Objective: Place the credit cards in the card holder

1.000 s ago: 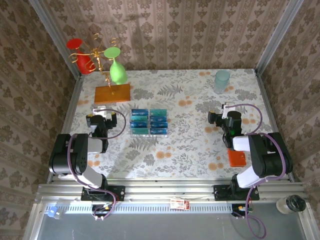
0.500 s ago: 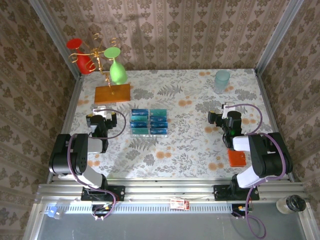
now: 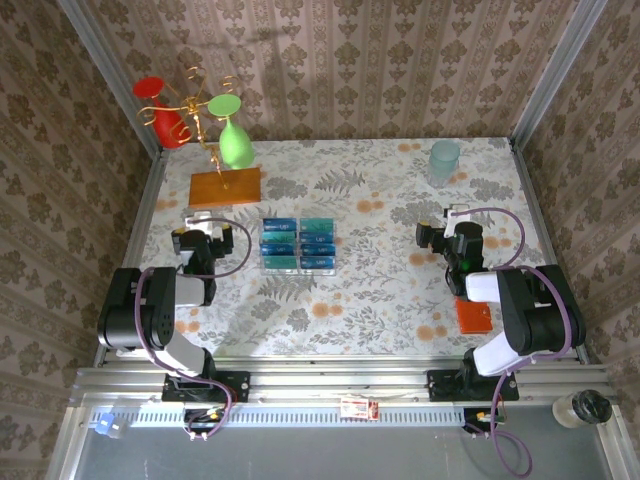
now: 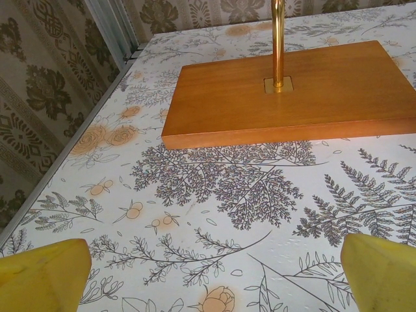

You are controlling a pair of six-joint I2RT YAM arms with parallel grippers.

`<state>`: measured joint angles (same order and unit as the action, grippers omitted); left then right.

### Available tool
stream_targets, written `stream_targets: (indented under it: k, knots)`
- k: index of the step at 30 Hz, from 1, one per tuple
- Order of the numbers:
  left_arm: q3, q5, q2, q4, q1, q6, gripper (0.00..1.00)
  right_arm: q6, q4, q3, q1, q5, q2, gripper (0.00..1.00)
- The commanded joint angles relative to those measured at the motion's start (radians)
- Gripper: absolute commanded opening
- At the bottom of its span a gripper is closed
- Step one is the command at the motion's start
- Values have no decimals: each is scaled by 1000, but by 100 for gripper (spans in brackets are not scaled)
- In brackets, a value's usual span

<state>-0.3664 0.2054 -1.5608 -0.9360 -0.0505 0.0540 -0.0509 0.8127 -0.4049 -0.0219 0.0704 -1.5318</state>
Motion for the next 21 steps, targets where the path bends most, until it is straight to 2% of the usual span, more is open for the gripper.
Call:
stream_targets:
  k: [1, 12, 14, 16, 18, 21]
  knots:
    - [-9, -10, 2, -19, 8, -20, 100, 14, 27, -11, 5, -1, -1, 100]
    - [-6, -5, 2, -27, 5, -17, 100, 13, 23, -12, 7, -3, 2, 100]
    - [-2, 31, 9, -34, -2, -22, 100, 11, 26, -10, 6, -4, 5, 100]
    - [0, 41, 43, 8, -2, -40, 100, 15, -73, -46, 6, -15, 48, 100]
    - [13, 29, 52, -23, -6, -17, 100, 19, -255, -117, 7, -20, 114, 100]
    - [-4, 90, 102, 55, -16, -29, 100, 8, -402, -196, 6, -20, 189, 100]
